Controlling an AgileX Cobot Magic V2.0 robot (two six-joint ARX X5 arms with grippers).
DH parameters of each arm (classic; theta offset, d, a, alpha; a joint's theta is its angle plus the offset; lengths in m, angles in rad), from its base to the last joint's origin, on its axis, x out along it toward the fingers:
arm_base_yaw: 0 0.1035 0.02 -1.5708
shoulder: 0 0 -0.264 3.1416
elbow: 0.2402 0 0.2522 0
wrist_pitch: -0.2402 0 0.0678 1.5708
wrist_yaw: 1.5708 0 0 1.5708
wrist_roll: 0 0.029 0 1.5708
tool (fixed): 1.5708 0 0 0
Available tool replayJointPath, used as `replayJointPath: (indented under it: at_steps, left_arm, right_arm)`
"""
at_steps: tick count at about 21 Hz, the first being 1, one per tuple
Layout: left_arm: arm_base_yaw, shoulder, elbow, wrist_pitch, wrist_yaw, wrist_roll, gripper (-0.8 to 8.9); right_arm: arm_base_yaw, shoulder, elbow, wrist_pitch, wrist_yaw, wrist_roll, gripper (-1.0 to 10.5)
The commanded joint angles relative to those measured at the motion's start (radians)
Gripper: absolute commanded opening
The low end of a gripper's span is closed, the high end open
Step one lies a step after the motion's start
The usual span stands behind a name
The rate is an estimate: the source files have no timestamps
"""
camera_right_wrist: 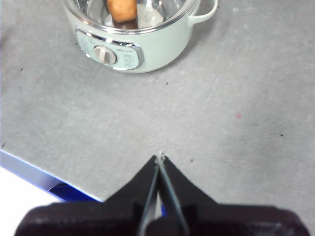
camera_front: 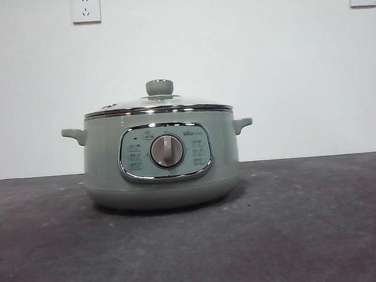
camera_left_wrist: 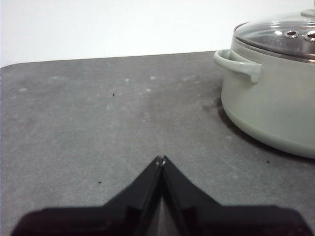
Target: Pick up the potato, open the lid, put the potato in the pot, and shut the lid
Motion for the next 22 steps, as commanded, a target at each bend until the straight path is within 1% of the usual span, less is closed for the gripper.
replayJointPath:
  at_steps: [1,2,3,4,5,6,7,8,9,10,11,12,14,15,17,19,22]
  left_arm:
    - [0.003,0.004,-0.010,0.003,-0.003,-0.006,-0.01]
    - [0.003,0.004,-0.010,0.003,-0.002,-0.006,-0.01]
    - [0.003,0.004,-0.010,0.003,-0.002,-0.006,-0.01]
    - [0.003,0.004,-0.010,0.003,-0.003,-0.006,-0.01]
    - [0.003,0.004,-0.010,0.003,-0.002,-0.006,-0.01]
    - [0.003,0.004,-0.010,0.003,-0.002,-0.006,-0.01]
    - [0.003,0.004,-0.010,0.003,-0.003,-0.006,-0.01]
    - [0.003,0.004,-0.010,0.003,-0.002,-0.006,-0.01]
    - [0.003,0.004,-0.010,0.003,-0.002,-0.006,-0.01]
    - [0.003,0.004,-0.010,0.003,-0.002,-0.006,-0.01]
    - [0.003,0.004,-0.010,0.003,-0.003,-0.006,-0.01]
    - [0.003,0.005,-0.010,0.003,-0.002,-0.006,-0.01]
    - [0.003,0.005,-0.010,0.003,-0.002,-0.006,-0.01]
    - [0.003,0.005,-0.010,0.003,-0.002,-0.006,-0.01]
    - [0.003,0.005,-0.010,0.003,-0.003,-0.006,-0.01]
    - [0.003,0.005,-0.010,0.003,-0.003,-0.006,-0.01]
    - [0.003,0.005,-0.010,0.002,-0.003,-0.006,-0.01]
  right_arm:
    - [-0.056,-0.018,-0.013,-0.018,0.011,-0.076,0.0]
    - [-0.107,-0.035,-0.032,0.032,0.029,-0.130,0.0]
    - [-0.160,-0.056,-0.066,0.113,0.028,-0.198,0.0]
    - [-0.232,-0.092,-0.130,0.246,0.004,-0.283,0.0]
    - [-0.296,-0.127,-0.203,0.377,-0.037,-0.333,0.0]
    - [-0.380,-0.184,-0.315,0.561,-0.119,-0.382,0.0]
    - [-0.453,-0.238,-0.422,0.722,-0.202,-0.412,0.0]
    - [-0.545,-0.310,-0.561,0.908,-0.292,-0.426,0.0]
    - [-0.626,-0.382,-0.687,1.050,-0.346,-0.422,0.0]
    - [-0.702,-0.454,-0.808,1.160,-0.372,-0.412,0.0]
    - [-0.769,-0.537,-0.917,1.239,-0.373,-0.384,0.0]
    - [-0.830,-0.624,-1.006,1.270,-0.367,-0.365,0.0]
    - [-0.930,-0.800,-1.146,1.257,-0.366,-0.359,0.0]
    - [-0.953,-0.850,-1.180,1.245,-0.366,-0.359,0.0]
    - [-0.992,-0.949,-1.250,1.219,-0.370,-0.360,0.0]
    - [-1.011,-1.009,-1.300,1.210,-0.370,-0.360,0.0]
    - [-1.018,-0.994,-1.349,1.228,-0.366,-0.373,0.0]
